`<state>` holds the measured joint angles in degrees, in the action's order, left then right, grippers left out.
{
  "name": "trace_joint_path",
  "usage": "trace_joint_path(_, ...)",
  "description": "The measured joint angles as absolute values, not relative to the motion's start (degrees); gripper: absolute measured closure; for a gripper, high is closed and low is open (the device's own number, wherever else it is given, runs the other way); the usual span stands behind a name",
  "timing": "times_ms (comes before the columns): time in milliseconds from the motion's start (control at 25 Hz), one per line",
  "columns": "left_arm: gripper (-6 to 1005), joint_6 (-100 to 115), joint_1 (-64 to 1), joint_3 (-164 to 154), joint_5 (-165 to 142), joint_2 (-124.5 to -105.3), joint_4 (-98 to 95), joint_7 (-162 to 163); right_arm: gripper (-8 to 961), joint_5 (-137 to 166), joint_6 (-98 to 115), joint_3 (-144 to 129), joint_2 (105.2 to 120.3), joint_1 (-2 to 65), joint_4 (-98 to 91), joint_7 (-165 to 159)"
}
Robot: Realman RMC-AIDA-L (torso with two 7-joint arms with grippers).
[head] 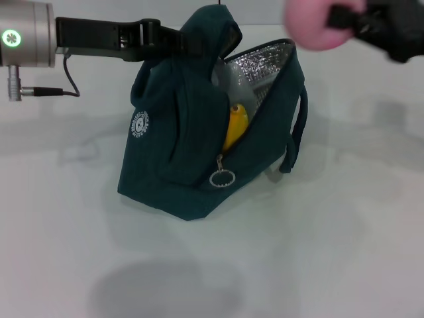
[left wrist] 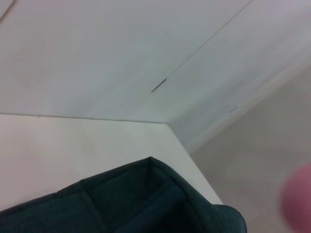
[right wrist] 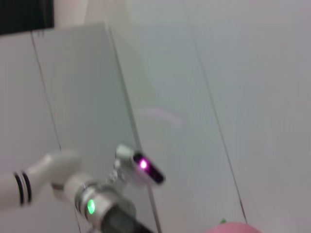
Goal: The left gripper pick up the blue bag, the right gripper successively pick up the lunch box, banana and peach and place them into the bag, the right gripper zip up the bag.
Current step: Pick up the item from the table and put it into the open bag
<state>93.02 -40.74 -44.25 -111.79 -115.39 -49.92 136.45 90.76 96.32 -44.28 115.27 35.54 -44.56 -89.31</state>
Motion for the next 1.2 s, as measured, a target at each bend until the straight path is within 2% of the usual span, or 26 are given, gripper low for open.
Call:
trace_joint_path(320, 944, 93.1, -40.7, -44.0, -111.5, -115.55, -49.9, 136.6, 856, 90.0, 84.0, -57.0, 115.76, 39.1, -37.2, -81.7)
trace_joint_path(560, 944, 93.0, -40.7, -43.9, -111.5, -115.68, -49.9, 136.5, 905, 90.7, 80.5, -62.7, 115.5, 41.7, -33.7, -82.1)
trace_joint_path(1200, 944, 93.0, -40.7, -44.0, -111.4, -115.72, -49.9, 136.2, 894, 97.4, 85.0, -64.5, 114.69, 43.5, -33.0, -96.5)
